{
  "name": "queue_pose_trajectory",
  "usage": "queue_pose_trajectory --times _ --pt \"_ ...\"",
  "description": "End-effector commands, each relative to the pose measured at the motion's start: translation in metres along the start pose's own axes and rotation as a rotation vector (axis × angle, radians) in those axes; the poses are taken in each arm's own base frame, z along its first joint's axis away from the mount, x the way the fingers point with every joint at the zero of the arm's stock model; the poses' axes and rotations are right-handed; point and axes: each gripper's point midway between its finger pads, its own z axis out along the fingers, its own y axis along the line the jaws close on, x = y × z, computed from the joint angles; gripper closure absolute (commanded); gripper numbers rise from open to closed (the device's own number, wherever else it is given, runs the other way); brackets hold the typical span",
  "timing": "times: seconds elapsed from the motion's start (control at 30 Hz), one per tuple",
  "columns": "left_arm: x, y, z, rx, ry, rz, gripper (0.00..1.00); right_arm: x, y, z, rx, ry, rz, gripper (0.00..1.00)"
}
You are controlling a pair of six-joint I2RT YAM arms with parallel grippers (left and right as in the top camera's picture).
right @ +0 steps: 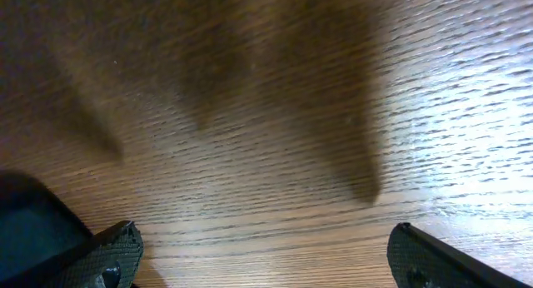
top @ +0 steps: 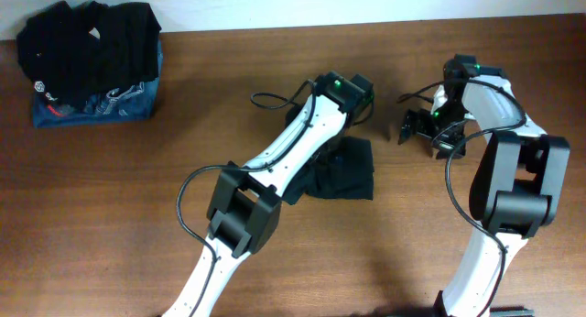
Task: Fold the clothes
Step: 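Fold the shirt's left part rightward over the bundle with the left gripper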
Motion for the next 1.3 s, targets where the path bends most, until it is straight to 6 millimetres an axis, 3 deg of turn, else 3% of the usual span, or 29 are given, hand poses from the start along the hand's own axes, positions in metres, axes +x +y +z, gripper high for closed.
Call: queue_pose_trajectory --times 0.0,0.3,0.43,0.63,1.13,1.17,1.2,1.23,1.27 --pt "-0.008 -0.004 -0.008 -0.004 -0.043 -0.006 0.99 0.001 0.010 -0.003 -0.045 -0.003 -0.002 0.01" --pt "-0.023 -0.016 -0.037 0.036 -0.146 0.000 0.99 0.001 0.013 -0.002 -0.066 -0.005 -0.005 0.01" --pt "-0.028 -0.041 -0.040 0.080 -0.191 0.034 0.98 0.001 0.013 -0.002 -0.066 -0.004 -0.005 0.01" --pt "-0.032 -0.064 -0.044 0.094 -0.237 0.071 0.98 0.003 0.013 -0.002 -0.064 0.002 -0.004 0.01" --pt "-0.042 -0.074 -0.048 0.138 -0.281 0.073 0.89 0.004 0.013 -0.002 -0.063 0.006 -0.003 0.01" --pt "-0.041 -0.074 -0.048 0.137 -0.277 0.074 0.74 0.004 0.013 -0.002 -0.063 0.006 -0.003 0.01" --pt "-0.041 -0.074 -0.048 0.136 -0.277 0.076 0.31 0.004 0.013 -0.002 -0.063 0.006 -0.003 0.02" --pt "-0.041 -0.074 -0.048 0.136 -0.277 0.076 0.02 0.004 0.013 -0.002 -0.063 0.006 -0.003 0.01" --pt "-0.041 -0.074 -0.048 0.133 -0.279 0.075 0.01 0.004 0.013 -0.002 -0.063 0.006 -0.003 0.01"
